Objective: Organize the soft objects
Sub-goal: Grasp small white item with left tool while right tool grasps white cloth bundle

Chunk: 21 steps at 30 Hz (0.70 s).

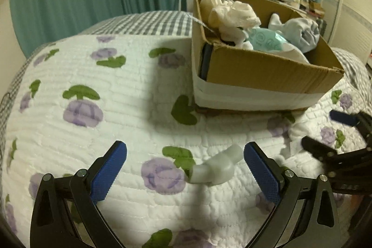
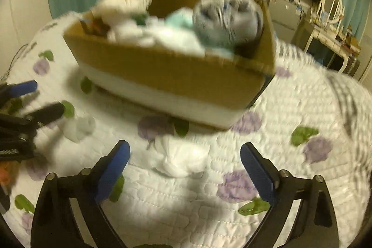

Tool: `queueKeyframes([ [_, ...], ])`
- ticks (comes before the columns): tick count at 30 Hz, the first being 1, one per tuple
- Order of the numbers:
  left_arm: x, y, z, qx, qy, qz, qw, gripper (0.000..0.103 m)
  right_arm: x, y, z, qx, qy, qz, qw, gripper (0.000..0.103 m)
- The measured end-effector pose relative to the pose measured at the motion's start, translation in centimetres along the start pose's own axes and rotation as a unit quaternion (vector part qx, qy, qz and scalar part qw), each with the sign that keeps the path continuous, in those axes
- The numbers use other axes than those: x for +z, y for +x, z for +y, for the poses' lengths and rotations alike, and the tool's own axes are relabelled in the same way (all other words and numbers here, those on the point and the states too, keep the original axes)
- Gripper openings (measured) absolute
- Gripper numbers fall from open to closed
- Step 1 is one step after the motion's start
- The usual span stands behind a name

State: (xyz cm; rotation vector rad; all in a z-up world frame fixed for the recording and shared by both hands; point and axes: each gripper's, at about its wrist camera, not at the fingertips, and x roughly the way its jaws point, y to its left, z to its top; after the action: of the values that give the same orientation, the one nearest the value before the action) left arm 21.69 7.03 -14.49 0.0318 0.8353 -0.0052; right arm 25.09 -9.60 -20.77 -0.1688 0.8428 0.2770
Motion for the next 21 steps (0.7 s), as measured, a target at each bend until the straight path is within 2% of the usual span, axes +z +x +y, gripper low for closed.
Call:
queueKeyframes([
  [1,-0.2,0.0,-0.2,-0.005,0.003,0.001,1.0,0.102,-0.1,0.5,-0.1,0.005,0.006,0.008,1.0,0.095],
  [5,-1.0,0.7,-1.2,-0.013,0.025,0.016,0.9995,0.092,-0.8,1.8,-0.3,0.016,0.012,0.029,0.999,0.08],
  [6,-1.2,1.1,-1.5,-0.013,0.031,0.023,0.9992,0.086,-0.9,2.0,-0.3,0.018,0.013,0.033,0.999,0.078],
  [7,-1.3,1.4,-1.7,-0.016,0.034,0.03,0.9988,0.082,-1.1,2.0,-0.3,0.022,0.012,0.035,0.999,0.068],
  [8,-1.4,1.7,-1.8,-0.021,0.034,0.037,0.9985,0.074,-1.3,2.1,-0.2,0.025,0.011,0.038,0.999,0.056],
  [10,-1.6,2.3,-2.0,-0.032,0.034,0.053,0.9975,0.062,-1.5,2.1,-0.2,0.022,0.008,0.036,0.999,0.054],
  [11,-1.7,2.5,-2.0,-0.036,0.033,0.057,0.9972,0.053,-1.5,2.0,-0.2,0.022,0.007,0.033,0.999,0.046],
  [12,-1.8,2.6,-2.0,-0.04,0.032,0.06,0.9969,0.046,-1.6,1.7,-0.3,0.022,0.008,0.028,0.999,0.044],
  [17,-2.2,2.0,-2.2,-0.047,0.035,0.051,0.9969,0.037,-2.0,0.5,-1.3,0.022,0.019,0.01,1.0,0.038],
  [18,-2.2,1.6,-2.3,-0.046,0.036,0.046,0.9972,0.031,-2.2,0.3,-1.5,0.021,0.02,0.008,1.0,0.038],
  [21,-2.4,0.6,-2.2,-0.041,0.036,0.038,0.9978,0.028,-2.5,-0.4,-1.8,0.022,0.021,0.003,1.0,0.036],
])
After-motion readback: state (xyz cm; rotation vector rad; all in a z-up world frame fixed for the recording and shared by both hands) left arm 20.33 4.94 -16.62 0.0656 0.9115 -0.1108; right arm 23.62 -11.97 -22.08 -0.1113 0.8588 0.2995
